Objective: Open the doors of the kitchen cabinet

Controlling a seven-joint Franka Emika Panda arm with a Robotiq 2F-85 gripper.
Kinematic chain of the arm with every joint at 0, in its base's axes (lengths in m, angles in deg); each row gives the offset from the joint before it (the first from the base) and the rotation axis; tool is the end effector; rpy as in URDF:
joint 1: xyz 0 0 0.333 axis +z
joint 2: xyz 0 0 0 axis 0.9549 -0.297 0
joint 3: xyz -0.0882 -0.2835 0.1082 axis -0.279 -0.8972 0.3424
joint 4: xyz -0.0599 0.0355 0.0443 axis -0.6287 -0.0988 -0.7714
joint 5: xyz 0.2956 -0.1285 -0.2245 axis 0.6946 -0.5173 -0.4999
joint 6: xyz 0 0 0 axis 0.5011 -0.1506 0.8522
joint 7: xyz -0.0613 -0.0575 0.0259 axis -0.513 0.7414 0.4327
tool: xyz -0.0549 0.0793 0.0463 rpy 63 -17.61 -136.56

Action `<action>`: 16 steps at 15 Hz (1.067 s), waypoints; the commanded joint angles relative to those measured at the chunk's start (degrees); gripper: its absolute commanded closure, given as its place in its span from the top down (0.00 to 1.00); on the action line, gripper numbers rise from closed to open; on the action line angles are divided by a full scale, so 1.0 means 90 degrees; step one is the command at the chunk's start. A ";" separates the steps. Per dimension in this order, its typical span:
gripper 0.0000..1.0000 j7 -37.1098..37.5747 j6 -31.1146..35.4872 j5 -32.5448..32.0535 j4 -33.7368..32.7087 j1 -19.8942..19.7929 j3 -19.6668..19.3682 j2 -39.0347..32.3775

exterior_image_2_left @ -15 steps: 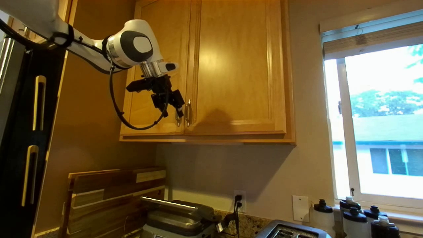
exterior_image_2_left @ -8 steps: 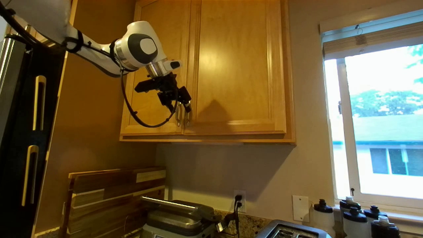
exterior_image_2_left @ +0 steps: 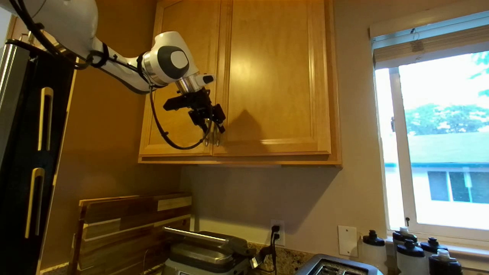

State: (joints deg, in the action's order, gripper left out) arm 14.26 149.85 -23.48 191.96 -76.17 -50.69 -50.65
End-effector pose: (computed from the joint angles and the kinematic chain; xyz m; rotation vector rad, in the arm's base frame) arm 0.4927 0.0151 0.7372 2.8617 -0.2721 1.1912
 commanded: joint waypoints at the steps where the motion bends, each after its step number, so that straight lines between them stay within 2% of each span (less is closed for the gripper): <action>1: 0.55 0.0140 0.0175 -0.0335 -0.0109 -0.0085 0.0055 -0.0108; 4: 0.36 0.0123 0.0226 -0.0588 -0.0122 -0.0095 0.0067 -0.0142; 5: 0.34 0.0088 0.0249 -0.0625 -0.0119 -0.0077 0.0061 -0.0149; 7: 0.33 0.0025 0.0331 -0.0583 -0.0132 -0.0023 0.0069 -0.0176; 10: 0.42 -0.0099 0.0485 -0.0420 -0.0172 0.0084 0.0065 -0.0260; 13: 0.41 -0.0197 0.0671 -0.0476 -0.0163 0.0114 0.0089 -0.0320; 15: 0.16 -0.0296 0.0614 -0.0416 -0.0157 0.0134 0.0067 -0.0309; 16: 0.11 -0.0287 0.0571 -0.0400 -0.0144 0.0140 0.0067 -0.0284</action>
State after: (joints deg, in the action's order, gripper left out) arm 12.80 154.28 -27.34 191.08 -75.48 -49.75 -52.92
